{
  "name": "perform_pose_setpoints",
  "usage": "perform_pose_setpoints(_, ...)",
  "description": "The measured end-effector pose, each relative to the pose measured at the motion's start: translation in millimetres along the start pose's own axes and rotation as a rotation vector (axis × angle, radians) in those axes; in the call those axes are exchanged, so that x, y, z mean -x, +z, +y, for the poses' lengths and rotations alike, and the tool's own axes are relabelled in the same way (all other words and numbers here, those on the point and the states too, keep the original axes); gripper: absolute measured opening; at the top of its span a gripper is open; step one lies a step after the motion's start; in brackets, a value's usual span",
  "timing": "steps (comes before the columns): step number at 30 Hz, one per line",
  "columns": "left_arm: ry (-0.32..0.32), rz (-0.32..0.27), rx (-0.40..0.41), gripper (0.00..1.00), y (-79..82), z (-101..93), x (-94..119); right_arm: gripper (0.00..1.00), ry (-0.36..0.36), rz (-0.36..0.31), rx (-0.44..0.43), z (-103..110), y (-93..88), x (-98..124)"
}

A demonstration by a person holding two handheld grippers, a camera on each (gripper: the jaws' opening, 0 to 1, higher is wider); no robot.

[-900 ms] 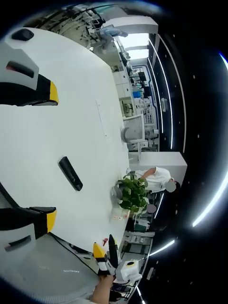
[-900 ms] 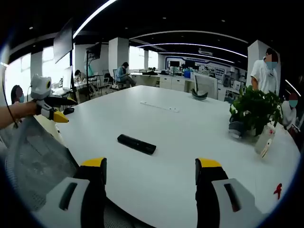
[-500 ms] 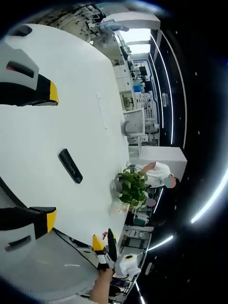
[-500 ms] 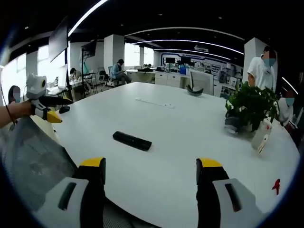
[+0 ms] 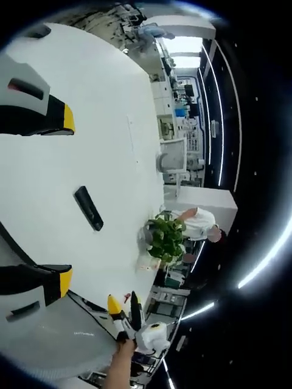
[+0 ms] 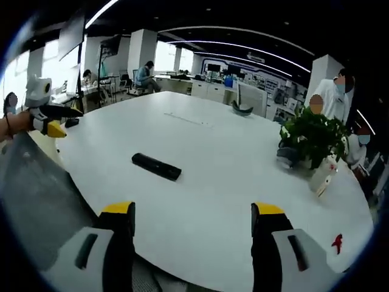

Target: Press the specified remote control buttons in sequence, fully releasing each button before pressing the next.

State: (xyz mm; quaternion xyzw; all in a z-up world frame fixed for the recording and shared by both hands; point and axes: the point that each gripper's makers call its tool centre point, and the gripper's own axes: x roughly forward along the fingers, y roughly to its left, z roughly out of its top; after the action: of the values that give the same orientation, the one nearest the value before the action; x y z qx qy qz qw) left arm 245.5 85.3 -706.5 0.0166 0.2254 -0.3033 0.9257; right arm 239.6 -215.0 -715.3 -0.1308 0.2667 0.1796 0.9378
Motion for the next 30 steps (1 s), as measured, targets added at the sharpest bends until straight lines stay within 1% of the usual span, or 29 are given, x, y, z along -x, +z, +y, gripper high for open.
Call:
perform_pose_setpoints(2, 0.005, 0.026, -0.018, 0.91, -4.5, -0.5, -1.1, 0.8, -0.006, -0.007, -0.035, -3.1, 0.5, 0.9)
perform_pose_setpoints(6, -0.022, 0.068, -0.058, 0.91, -10.9, -6.8, -5.1, 0.8, -0.021, -0.002, -0.047, -9.9, -3.0, 0.2)
perform_pose_setpoints(7, -0.038, 0.067, -0.06, 0.91, -10.9, -9.8, -5.1, 0.8, -0.029, -0.002, -0.043, -10.7, -2.7, 0.7)
perform_pose_setpoints(11, -0.06, 0.058, -0.044, 0.91, -9.8, -11.9, -6.0, 0.8, -0.027, -0.012, -0.047, -11.7, -0.8, 0.2)
perform_pose_setpoints(14, -0.065, 0.058, -0.006, 0.91, -10.6, -8.8, -7.9, 0.79, -0.017, -0.021, -0.051, -11.3, 0.2, 0.3)
perform_pose_setpoints(17, -0.052, 0.057, 0.002, 0.91, -10.8, -6.8, -7.6, 0.79, -0.016, -0.024, -0.031, -11.2, 0.9, 0.5)
perform_pose_setpoints(19, -0.021, 0.054, -0.016, 0.92, -9.2, -1.3, -7.1, 0.79, 0.021, -0.059, -0.029, -4.8, 7.4, 1.8)
perform_pose_setpoints(20, -0.01, 0.05, -0.032, 0.93, -8.1, 1.4, -6.9, 0.79, 0.062, -0.109, -0.071, 1.2, 15.1, 2.6)
perform_pose_setpoints(22, 0.015, 0.045, -0.006, 0.93, -6.3, 6.8, -5.5, 0.78, 0.098, -0.133, -0.108, 3.7, 18.4, 3.8)
perform_pose_setpoints(25, 0.051, 0.039, -0.007, 0.96, -2.7, 14.6, -3.7, 0.77, 0.098, -0.127, -0.097, 2.8, 17.4, 4.0)
perform_pose_setpoints(26, 0.052, 0.053, -0.007, 0.99, -3.6, 15.7, -4.6, 0.76, 0.103, -0.127, -0.091, 3.8, 17.6, 3.9)
perform_pose_setpoints(28, 0.054, 0.092, -0.055, 1.0, -7.1, 20.3, -7.2, 0.75, 0.119, -0.122, -0.077, 6.7, 17.1, 3.5)
perform_pose_setpoints(29, 0.029, 0.121, -0.072, 1.0, -10.7, 18.0, -8.7, 0.76, 0.121, -0.123, -0.073, 7.1, 17.2, 3.4)
perform_pose_setpoints(30, -0.02, 0.159, -0.089, 1.0, -15.2, 12.9, -12.0, 0.76, 0.121, -0.123, -0.069, 7.3, 17.5, 3.5)
